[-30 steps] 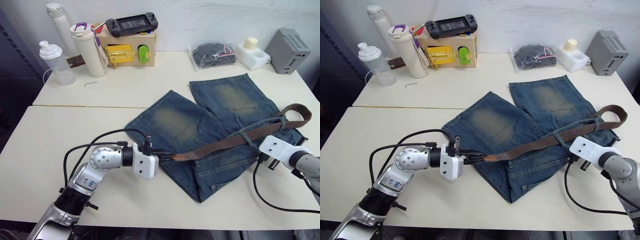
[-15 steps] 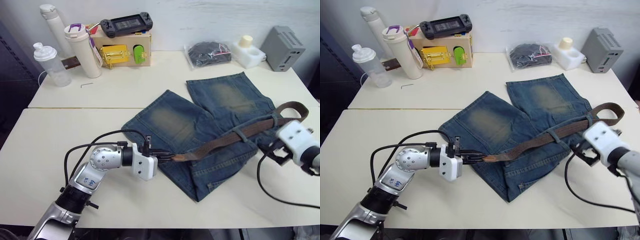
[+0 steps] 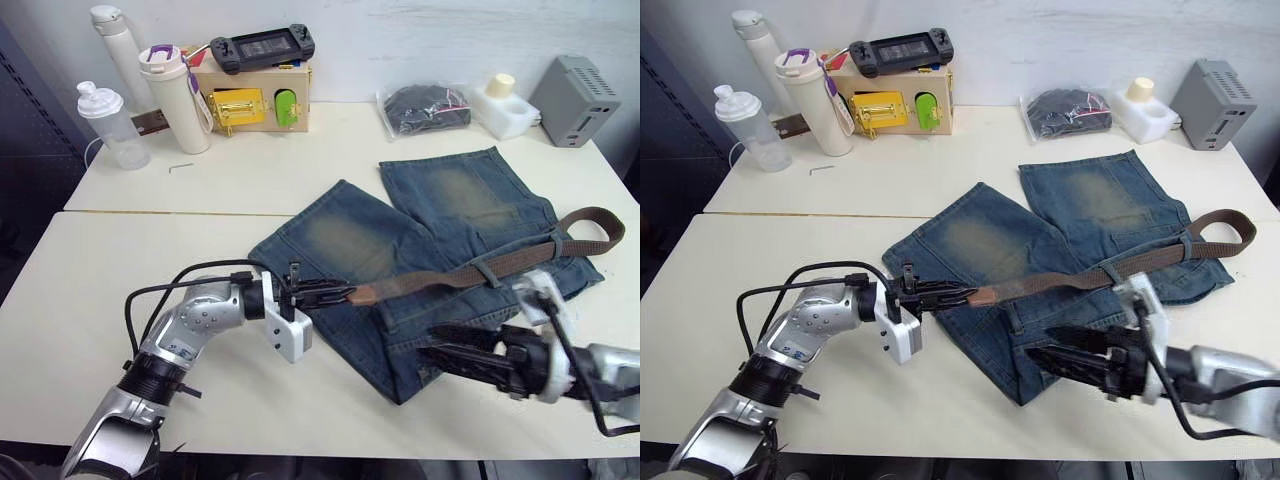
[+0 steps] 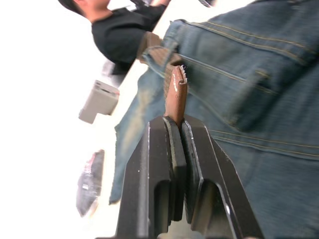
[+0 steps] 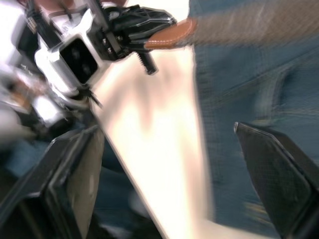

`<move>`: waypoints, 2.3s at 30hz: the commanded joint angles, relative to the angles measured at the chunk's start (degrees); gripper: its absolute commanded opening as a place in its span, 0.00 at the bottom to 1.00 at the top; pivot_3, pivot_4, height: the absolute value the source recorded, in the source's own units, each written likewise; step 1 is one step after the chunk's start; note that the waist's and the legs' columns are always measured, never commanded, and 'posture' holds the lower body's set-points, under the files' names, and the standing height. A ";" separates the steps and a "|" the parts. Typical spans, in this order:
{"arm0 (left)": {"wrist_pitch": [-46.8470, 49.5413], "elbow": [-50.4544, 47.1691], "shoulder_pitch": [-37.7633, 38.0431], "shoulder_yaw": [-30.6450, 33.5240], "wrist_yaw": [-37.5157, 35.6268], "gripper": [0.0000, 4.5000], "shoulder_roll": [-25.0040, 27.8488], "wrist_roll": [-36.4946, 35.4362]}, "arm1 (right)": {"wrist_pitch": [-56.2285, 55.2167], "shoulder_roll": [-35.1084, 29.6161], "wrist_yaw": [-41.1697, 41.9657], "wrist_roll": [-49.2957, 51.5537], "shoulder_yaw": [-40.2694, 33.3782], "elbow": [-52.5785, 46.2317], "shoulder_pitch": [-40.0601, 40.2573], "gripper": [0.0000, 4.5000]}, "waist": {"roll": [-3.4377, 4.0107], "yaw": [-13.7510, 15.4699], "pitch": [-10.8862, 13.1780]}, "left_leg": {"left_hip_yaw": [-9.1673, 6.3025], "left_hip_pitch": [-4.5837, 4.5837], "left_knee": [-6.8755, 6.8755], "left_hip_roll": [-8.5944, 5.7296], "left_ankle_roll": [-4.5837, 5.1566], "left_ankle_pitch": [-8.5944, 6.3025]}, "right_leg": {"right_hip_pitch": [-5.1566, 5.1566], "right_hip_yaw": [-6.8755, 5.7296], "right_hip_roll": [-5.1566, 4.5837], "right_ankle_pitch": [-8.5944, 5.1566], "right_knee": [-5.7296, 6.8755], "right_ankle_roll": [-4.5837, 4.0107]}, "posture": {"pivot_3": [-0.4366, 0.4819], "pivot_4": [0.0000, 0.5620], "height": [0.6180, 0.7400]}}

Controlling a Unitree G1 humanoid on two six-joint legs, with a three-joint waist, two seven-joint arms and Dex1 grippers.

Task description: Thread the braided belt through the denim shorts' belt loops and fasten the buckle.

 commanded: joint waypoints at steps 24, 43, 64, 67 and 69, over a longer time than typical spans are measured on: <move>-1.25 0.64 -0.64 -1.12 1.27 0.00 0.45 0.78 | -21.39 32.76 -36.75 5.22 4.05 -1.31 -4.08 0.03 | 0.22 -2.13 -0.14 | -0.14 0.01 -0.15 -0.07 -0.04 0.03 | -0.08 -0.03 -0.10 0.00 0.00 0.00 | 0.48 0.27 1.00; 44.22 -25.30 19.52 2.31 -10.44 0.79 6.42 -34.38 | -20.15 18.79 -27.37 -0.50 -5.26 7.28 -5.48 0.00 | 0.65 -2.85 -0.17 | -0.12 0.00 -0.26 0.03 -0.02 0.02 | -0.05 0.04 -0.07 0.00 -0.15 0.00 | 0.48 0.27 1.00; 53.44 -27.17 24.48 6.39 -11.80 0.79 5.47 -34.34 | -19.89 23.17 -15.41 -28.17 7.07 2.99 -3.65 0.00 | 0.73 -2.62 -0.20 | -0.12 0.02 -0.23 -0.01 -0.02 0.02 | -0.01 0.07 -0.04 0.00 -0.23 0.00 | 0.48 0.27 1.00; 49.12 -25.12 23.44 4.80 -12.90 0.79 5.14 -30.11 | -19.22 24.68 -15.63 -30.07 9.83 1.37 -3.30 0.00 | 0.73 -2.68 -0.20 | -0.12 0.03 -0.24 -0.01 -0.02 0.02 | -0.02 0.07 -0.03 0.00 -0.24 0.00 | 0.48 0.27 1.00; 41.96 -21.93 21.39 2.97 -12.89 0.79 5.47 -23.39 | -18.51 25.33 -16.11 -30.01 11.10 0.75 -3.07 0.00 | 0.72 -2.68 -0.20 | -0.12 0.04 -0.23 -0.01 -0.02 0.02 | -0.02 0.06 -0.02 0.00 -0.25 0.00 | 0.48 0.27 1.00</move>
